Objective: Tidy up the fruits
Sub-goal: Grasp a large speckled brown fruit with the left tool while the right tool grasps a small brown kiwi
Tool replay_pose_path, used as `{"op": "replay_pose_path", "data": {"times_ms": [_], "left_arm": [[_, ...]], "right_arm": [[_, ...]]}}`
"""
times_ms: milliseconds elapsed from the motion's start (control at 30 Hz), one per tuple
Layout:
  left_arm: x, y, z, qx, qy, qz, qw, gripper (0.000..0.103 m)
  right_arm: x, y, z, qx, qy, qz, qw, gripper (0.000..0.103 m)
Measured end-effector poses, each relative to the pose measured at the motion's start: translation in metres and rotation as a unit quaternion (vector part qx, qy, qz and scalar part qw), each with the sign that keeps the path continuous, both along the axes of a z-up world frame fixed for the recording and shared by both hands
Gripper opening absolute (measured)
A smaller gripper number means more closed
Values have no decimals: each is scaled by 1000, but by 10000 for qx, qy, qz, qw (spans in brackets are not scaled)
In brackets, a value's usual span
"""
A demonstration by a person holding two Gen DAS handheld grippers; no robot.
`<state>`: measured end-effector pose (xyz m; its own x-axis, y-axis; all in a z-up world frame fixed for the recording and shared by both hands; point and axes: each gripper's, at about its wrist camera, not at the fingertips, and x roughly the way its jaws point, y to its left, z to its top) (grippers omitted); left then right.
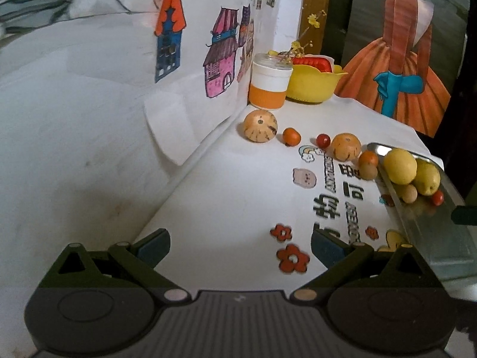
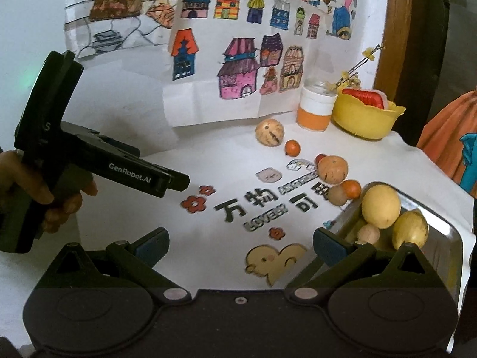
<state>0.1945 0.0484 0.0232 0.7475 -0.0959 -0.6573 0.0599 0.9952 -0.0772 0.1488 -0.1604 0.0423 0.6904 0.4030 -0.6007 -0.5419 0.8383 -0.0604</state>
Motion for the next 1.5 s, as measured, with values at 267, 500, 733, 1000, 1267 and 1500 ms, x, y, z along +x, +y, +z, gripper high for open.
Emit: {"op": "replay_pose_path", "data": {"times_ms": [267,500,733,1000,1267,1500], "left_arm": [[40,-16,1,-228,-129,25,9997,102],[78,-34,-8,-203,-134,-78,9997,102],[108,-32,-16,-205,-180,273,9993,102],[137,-37,-21,-289,-234,542,9978,102],[154,-48,-24,-188,-351,703,9967,95],[162,-46,-27,-346,-397,818,9953,83]], "right_arm": [[26,-11,-6,-223,-350,-102,9991,102],[63,-35,-12,-32,-250,-359,9990,102],[93,-45,-21,282,92,-346,9990,102],[120,-41,-27,360,246,-246,9987,98],[140,-37,-36,439,413,-233,9979,85],[144,-38,-40,425,419,-410,9974,76]]}}
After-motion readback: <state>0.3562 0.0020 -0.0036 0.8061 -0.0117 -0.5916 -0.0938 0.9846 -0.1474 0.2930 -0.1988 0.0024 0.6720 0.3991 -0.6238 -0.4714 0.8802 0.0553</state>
